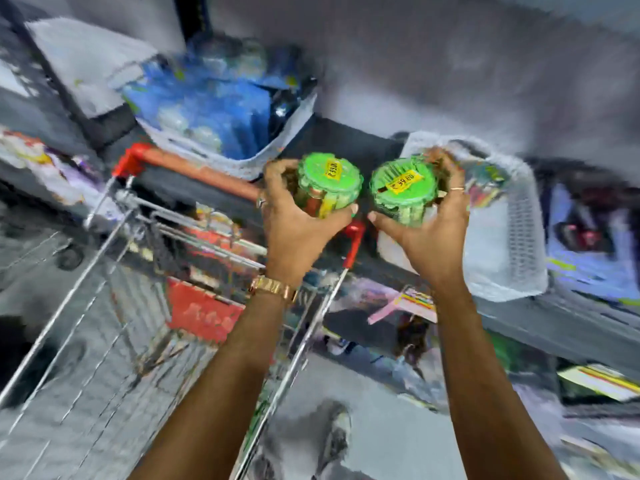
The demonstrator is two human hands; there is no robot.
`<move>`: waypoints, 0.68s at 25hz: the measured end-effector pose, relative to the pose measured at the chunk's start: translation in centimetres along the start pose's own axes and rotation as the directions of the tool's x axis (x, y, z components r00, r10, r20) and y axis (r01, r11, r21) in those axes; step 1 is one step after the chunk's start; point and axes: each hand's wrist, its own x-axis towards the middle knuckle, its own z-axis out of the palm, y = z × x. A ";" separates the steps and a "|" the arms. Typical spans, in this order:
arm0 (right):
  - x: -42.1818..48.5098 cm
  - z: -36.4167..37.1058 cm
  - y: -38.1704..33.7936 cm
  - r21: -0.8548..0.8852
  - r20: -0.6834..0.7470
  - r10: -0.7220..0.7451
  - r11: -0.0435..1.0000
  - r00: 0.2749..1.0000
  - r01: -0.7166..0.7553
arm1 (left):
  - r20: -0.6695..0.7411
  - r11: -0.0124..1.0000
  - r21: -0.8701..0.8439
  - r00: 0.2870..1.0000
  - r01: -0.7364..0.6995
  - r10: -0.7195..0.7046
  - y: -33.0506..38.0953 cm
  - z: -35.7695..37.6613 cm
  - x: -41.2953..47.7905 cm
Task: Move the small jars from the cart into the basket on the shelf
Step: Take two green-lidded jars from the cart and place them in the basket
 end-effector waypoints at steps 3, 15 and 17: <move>3.2 -5.1 4.7 -0.031 -0.111 0.196 0.979 0.974 -0.200 | 0.214 0.981 0.191 0.977 -0.038 -0.003 1.5 8.3 1.1; 7.3 -9.1 14.5 -0.336 -0.107 0.500 0.795 0.859 -0.504 | 0.577 0.762 0.602 0.790 -0.239 -0.208 -2.9 22.1 2.8; 7.3 -8.8 14.4 -0.392 -0.110 0.505 0.770 0.856 -0.504 | 0.570 0.778 0.591 0.792 -0.211 -0.219 -3.4 22.0 2.6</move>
